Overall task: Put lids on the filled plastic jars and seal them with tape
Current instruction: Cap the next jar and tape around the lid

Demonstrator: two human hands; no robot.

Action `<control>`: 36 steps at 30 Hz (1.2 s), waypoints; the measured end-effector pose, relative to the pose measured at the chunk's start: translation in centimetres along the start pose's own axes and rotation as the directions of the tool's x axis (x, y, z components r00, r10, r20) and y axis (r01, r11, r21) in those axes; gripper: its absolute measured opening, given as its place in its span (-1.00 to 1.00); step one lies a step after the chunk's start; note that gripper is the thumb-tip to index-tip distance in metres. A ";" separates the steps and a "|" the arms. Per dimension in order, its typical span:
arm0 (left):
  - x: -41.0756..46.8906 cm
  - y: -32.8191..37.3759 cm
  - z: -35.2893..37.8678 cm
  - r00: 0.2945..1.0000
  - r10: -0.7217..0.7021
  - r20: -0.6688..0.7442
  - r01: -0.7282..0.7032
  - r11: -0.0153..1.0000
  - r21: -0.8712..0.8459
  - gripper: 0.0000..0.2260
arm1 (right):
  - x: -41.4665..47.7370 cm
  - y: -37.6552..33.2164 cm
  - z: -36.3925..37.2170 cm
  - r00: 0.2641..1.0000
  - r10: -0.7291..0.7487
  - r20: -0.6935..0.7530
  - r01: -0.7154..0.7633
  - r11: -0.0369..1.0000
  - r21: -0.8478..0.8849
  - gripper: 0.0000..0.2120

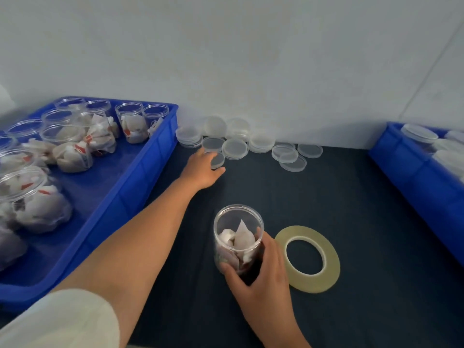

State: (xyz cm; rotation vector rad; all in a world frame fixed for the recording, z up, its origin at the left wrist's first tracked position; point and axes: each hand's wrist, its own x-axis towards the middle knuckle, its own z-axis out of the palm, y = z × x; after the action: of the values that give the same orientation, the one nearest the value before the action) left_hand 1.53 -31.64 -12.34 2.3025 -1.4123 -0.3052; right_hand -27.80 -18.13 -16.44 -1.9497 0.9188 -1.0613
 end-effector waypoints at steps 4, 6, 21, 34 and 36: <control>-0.4 -0.4 2.4 0.999 -0.024 -0.044 0.027 0.998 0.055 -0.54 | 0.1 0.2 0.2 1.000 -0.013 -0.006 0.013 1.000 -0.019 -0.25; -2.3 -0.6 3.1 0.991 -0.027 -0.130 0.028 1.000 0.002 -0.57 | 0.1 0.2 0.2 1.000 -0.005 -0.003 0.005 1.000 -0.021 -0.25; -18.4 -2.3 -2.1 0.992 -0.124 0.000 0.114 0.910 -0.398 -0.78 | -0.2 -0.4 0.0 1.000 0.010 -0.002 -0.010 0.995 -0.095 -0.30; -21.0 0.0 -5.1 0.999 0.023 -0.033 -0.031 0.963 -0.267 -0.31 | -0.4 -0.4 -0.2 0.999 0.048 0.010 -0.048 0.998 -0.048 -0.30; -21.6 2.2 -6.5 0.979 0.186 -0.087 -0.204 0.923 -0.327 -0.38 | -0.5 -0.4 -0.2 0.997 0.064 0.039 -0.063 0.998 -0.019 -0.28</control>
State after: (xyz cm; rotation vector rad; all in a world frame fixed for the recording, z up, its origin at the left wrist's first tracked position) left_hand -7.62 -11.82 -6.24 1.8686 -1.4258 -0.3854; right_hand -28.08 -17.55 -16.17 -1.9358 0.9646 -0.9787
